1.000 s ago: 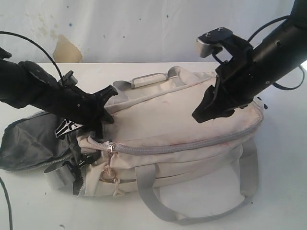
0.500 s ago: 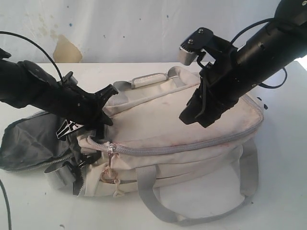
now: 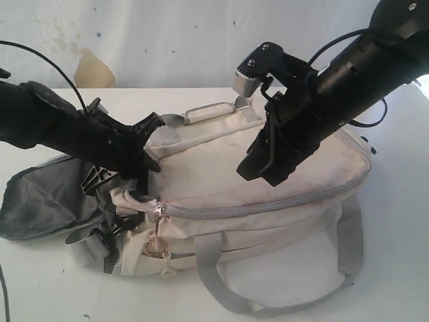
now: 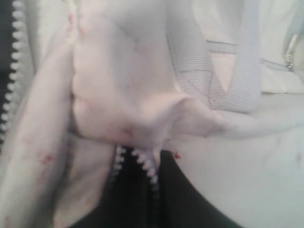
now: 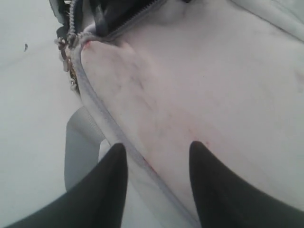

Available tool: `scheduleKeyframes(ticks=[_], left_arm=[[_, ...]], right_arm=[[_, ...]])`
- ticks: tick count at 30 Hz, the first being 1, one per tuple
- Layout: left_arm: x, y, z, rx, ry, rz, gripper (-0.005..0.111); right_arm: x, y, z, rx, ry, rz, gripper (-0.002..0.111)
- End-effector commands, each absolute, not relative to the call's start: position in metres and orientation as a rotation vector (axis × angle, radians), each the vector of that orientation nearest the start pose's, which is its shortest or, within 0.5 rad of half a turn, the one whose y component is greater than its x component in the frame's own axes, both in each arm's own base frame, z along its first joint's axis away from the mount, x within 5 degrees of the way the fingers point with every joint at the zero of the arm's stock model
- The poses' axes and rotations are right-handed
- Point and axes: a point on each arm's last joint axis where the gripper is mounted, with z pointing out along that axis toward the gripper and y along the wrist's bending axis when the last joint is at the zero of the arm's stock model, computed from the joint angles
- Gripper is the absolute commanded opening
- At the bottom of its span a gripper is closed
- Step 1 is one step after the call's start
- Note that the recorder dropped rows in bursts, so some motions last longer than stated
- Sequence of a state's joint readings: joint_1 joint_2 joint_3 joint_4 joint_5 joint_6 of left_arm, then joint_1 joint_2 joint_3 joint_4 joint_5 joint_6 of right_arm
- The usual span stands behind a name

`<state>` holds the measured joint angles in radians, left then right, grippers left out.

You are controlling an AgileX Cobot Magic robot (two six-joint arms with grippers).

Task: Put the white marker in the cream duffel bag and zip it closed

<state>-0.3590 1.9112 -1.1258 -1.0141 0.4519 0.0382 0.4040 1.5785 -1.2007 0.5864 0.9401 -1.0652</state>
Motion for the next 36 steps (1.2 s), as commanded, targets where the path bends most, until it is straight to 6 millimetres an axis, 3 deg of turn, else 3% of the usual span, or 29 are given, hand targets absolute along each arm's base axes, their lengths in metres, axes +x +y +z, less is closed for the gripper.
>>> scheduleKeyframes(ticks=[1, 7, 13, 23, 30, 36], left_arm=[[0.349, -0.159, 0.193, -0.59, 2.581, -1.01, 0.0], [0.352, -0.14, 0.209, -0.674, 2.54, -1.092, 0.0], [0.356, -0.13, 0.215, -0.808, 2.49, -1.214, 0.0], [0.366, -0.121, 0.235, -1.035, 2.258, -1.584, 0.0], [0.37, -0.116, 0.241, -1.133, 2.151, -1.69, 0.0], [0.373, -0.114, 0.243, -1.177, 2.099, -1.722, 0.0]], right_arm=[[0.276, 0.172, 0.28, -1.486, 2.121, 0.531, 0.042], [0.277, 0.179, 0.282, -1.458, 2.091, 0.523, 0.063], [0.272, 0.192, 0.278, -1.544, 2.025, 0.519, 0.064], [0.28, 0.214, 0.246, -1.589, 2.045, 0.492, 0.064], [0.286, 0.223, 0.242, -1.565, 1.987, 0.43, 0.074], [0.281, 0.255, 0.226, -1.585, 1.892, 0.367, 0.074]])
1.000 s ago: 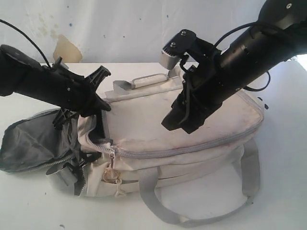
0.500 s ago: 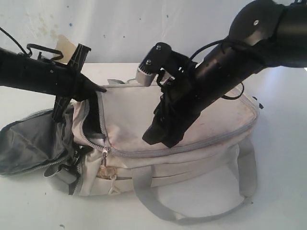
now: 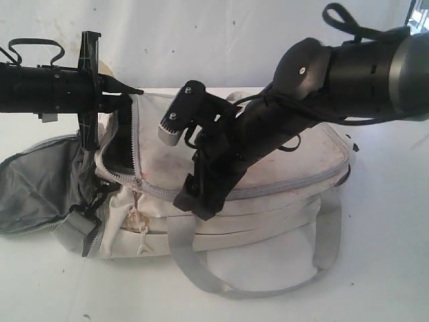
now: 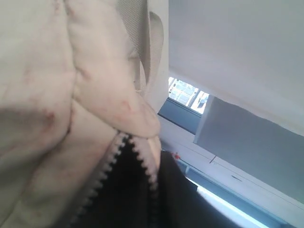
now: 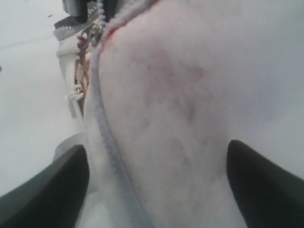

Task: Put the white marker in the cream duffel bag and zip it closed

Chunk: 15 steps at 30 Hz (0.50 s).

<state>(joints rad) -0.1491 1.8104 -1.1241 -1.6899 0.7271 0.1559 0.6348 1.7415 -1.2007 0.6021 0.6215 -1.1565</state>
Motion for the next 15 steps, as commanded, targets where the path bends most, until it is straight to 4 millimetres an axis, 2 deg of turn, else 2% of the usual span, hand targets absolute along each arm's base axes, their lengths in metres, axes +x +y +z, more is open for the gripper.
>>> scheduleKeyframes(ticks=[1, 3, 8, 10, 13, 15], left_arm=[[0.373, -0.114, 0.243, -1.177, 2.099, -1.722, 0.0], [0.373, -0.113, 0.243, -1.182, 2.096, -1.717, 0.0], [0.375, -0.111, 0.242, -1.202, 2.082, -1.685, 0.0], [0.375, -0.111, 0.241, -1.204, 2.079, -1.671, 0.0], [0.376, -0.11, 0.241, -1.194, 2.077, -1.65, 0.0], [0.377, -0.109, 0.24, -1.199, 2.073, -1.637, 0.0]], right_arm=[[0.283, 0.258, 0.225, -1.563, 1.877, 0.344, 0.074], [0.291, 0.26, 0.22, -1.514, 1.862, 0.294, 0.071], [0.289, 0.262, 0.198, -1.59, 1.931, 0.34, 0.047], [0.287, 0.262, 0.196, -1.614, 1.939, 0.351, 0.033], [0.284, 0.261, 0.195, -1.658, 1.943, 0.359, 0.003], [0.282, 0.26, 0.195, -1.69, 1.944, 0.357, 0.0]])
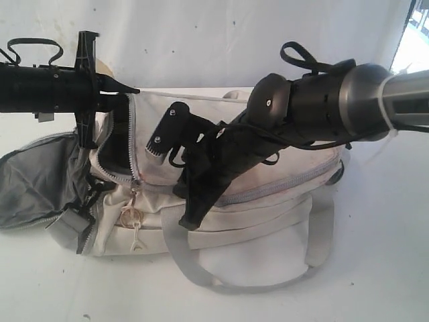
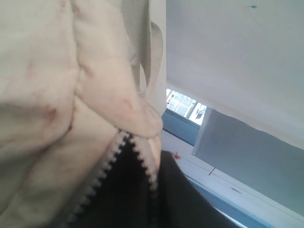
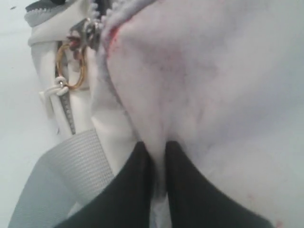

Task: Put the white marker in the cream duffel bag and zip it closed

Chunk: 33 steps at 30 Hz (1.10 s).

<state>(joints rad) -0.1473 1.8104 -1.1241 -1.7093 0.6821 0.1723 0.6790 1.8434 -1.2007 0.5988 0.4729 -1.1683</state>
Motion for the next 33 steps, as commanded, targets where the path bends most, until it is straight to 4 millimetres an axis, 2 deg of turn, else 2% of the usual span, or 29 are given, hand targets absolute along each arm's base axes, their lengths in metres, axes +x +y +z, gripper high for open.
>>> scheduleKeyframes(ticks=[1, 6, 11, 13, 18, 24, 26, 31, 33], left_arm=[[0.377, -0.109, 0.24, -1.2, 2.072, -1.629, 0.0], [0.381, -0.098, 0.238, -1.177, 2.052, -1.552, 0.0], [0.386, -0.079, 0.238, -1.227, 2.003, -1.511, 0.0], [0.388, -0.07, 0.238, -1.248, 1.98, -1.496, 0.0], [0.39, -0.054, 0.234, -1.263, 1.97, -1.395, 0.0], [0.39, -0.053, 0.232, -1.163, 2.022, -1.32, 0.001], [0.389, -0.054, 0.232, -1.127, 2.036, -1.325, 0.01], [0.387, -0.059, 0.235, -0.971, 2.086, -1.345, 0.052], [0.386, -0.06, 0.235, -0.944, 2.092, -1.351, 0.064]], right_arm=[[0.282, 0.258, 0.195, -1.707, 1.948, 0.351, 0.0], [0.282, 0.243, 0.197, -1.648, 2.138, 0.216, 0.0], [0.284, 0.23, 0.203, -1.586, 2.228, 0.113, 0.0], [0.285, 0.227, 0.206, -1.507, 2.283, 0.126, 0.0], [0.287, 0.216, 0.204, -1.463, 2.379, 0.13, 0.0], [0.288, 0.212, 0.207, -1.469, 2.381, 0.125, 0.0], [0.288, 0.212, 0.206, -1.481, 2.375, 0.124, 0.0], [0.288, 0.212, 0.207, -1.479, 2.374, 0.127, 0.0], [0.289, 0.212, 0.207, -1.473, 2.371, 0.13, 0.0]])
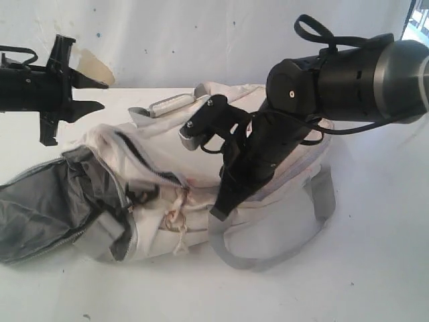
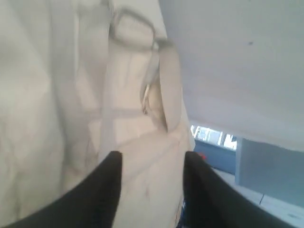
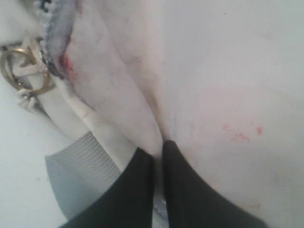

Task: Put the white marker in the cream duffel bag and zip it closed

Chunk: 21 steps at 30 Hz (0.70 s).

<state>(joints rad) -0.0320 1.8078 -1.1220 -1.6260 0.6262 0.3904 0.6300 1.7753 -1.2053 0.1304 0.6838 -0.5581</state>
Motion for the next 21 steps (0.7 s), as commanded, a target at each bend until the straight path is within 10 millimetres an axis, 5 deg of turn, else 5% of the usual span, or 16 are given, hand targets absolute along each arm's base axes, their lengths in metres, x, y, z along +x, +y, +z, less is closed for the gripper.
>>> scheduleKeyframes(ticks=[1, 11, 21], left_arm=[[0.386, -0.061, 0.235, -0.935, 2.095, -1.359, 0.068], [0.372, -0.072, 0.255, -0.41, 2.132, -1.36, 0.065], [0.337, -0.071, 0.27, 0.248, 2.316, -0.99, 0.063]], right_arm=[[0.289, 0.213, 0.207, -1.468, 2.371, 0.135, 0.0], [0.291, 0.221, 0.21, -1.241, 2.422, 0.27, 0.0], [0.297, 0.225, 0.22, -0.981, 2.492, 0.345, 0.0]])
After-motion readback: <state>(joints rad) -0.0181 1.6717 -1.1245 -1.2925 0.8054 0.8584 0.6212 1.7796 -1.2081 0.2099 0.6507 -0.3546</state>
